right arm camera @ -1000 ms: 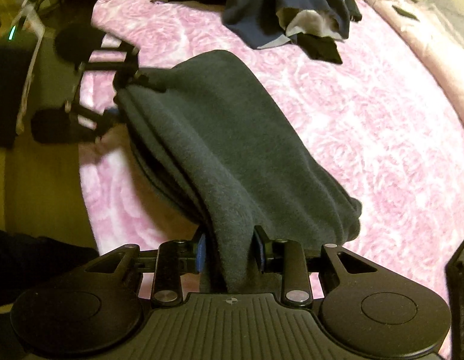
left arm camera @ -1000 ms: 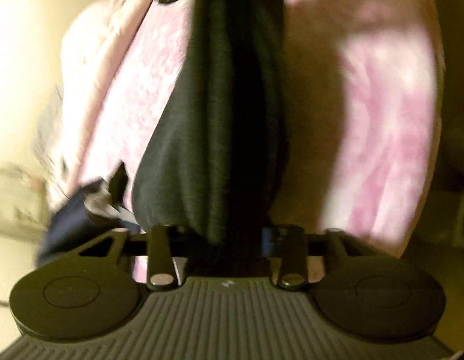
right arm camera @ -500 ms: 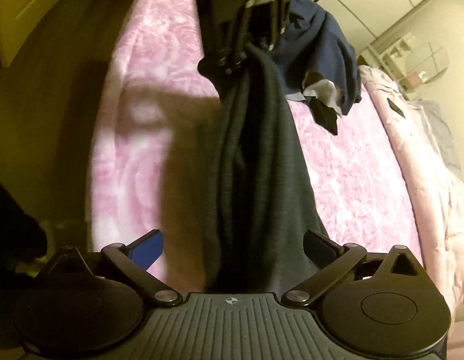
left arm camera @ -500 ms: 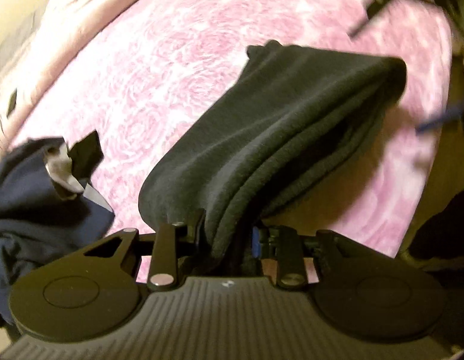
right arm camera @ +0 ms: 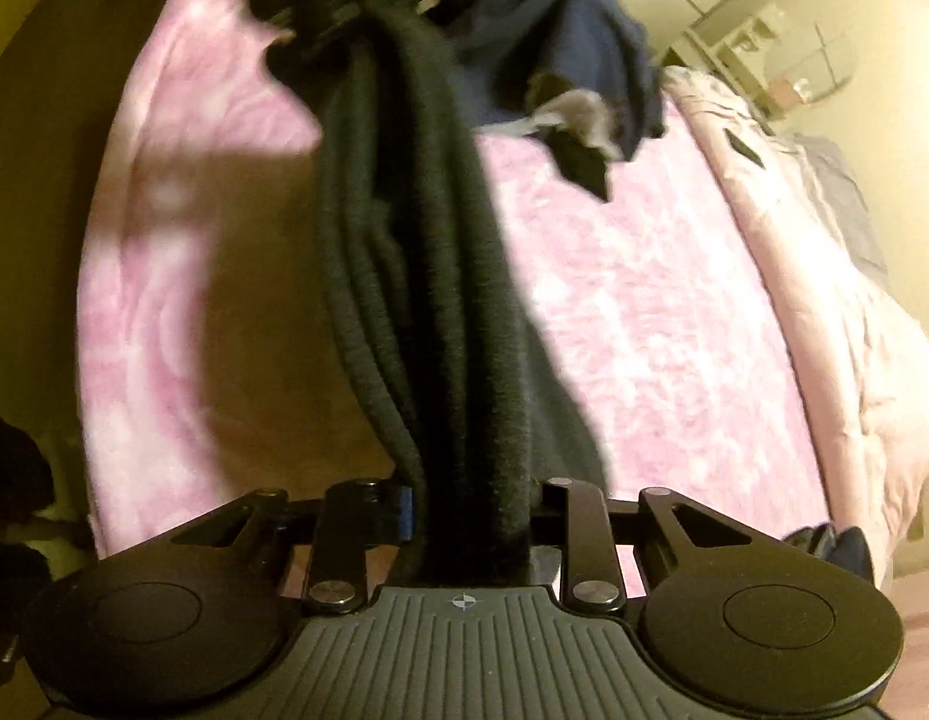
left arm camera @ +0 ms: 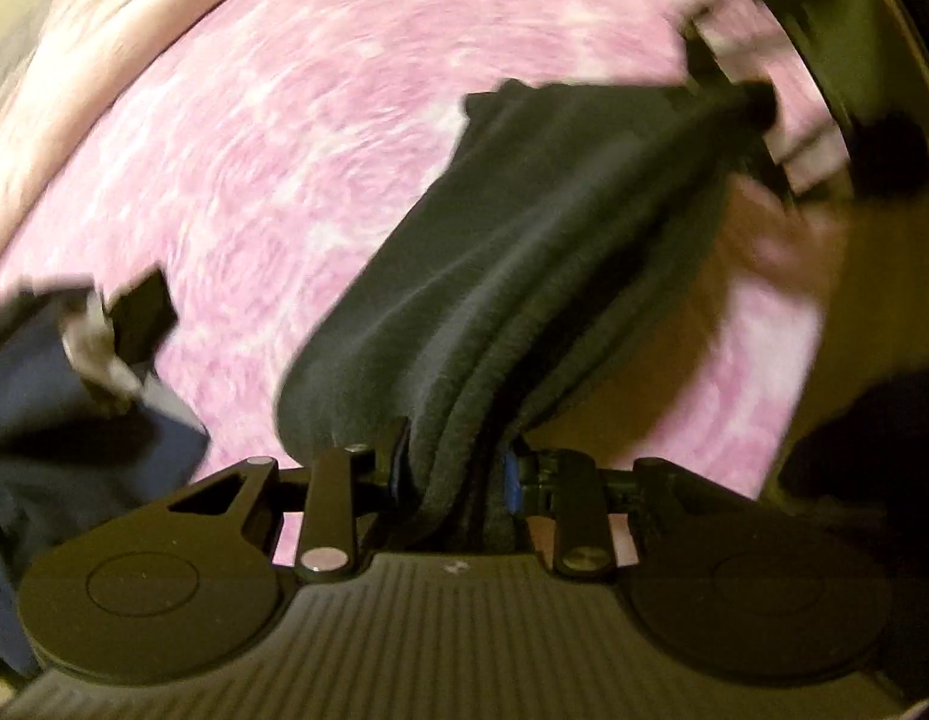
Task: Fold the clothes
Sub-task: 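Lift the folded sweatpants with both grippers and carry it to the dark clothes stack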
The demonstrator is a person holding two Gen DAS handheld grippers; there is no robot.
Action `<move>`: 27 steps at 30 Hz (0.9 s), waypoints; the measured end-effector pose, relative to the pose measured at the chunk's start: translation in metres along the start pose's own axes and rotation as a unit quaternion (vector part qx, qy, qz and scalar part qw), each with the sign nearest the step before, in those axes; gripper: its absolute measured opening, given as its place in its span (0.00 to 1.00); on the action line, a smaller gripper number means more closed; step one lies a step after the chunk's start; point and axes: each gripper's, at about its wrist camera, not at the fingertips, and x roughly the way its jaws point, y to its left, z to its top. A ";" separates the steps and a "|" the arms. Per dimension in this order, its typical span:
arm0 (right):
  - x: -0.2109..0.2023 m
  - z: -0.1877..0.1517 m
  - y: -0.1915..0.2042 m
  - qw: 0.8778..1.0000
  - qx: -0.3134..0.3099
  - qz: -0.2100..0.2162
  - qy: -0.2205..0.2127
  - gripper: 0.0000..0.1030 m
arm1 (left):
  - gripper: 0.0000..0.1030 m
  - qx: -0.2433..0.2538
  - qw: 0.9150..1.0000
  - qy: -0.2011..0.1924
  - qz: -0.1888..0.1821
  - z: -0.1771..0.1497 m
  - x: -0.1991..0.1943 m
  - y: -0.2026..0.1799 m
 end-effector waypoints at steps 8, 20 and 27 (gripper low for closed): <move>-0.062 0.001 -0.036 0.999 0.007 0.003 0.031 0.26 | 0.25 0.064 0.997 -0.034 -0.004 0.022 -0.044 -0.010; -0.154 -0.040 -0.145 0.988 0.084 -0.103 0.074 0.26 | 0.25 0.162 0.976 -0.143 0.023 0.139 -0.087 0.023; -0.177 -0.113 -0.253 0.977 0.089 -0.176 0.077 0.26 | 0.25 0.210 0.954 -0.204 0.063 0.273 -0.086 0.048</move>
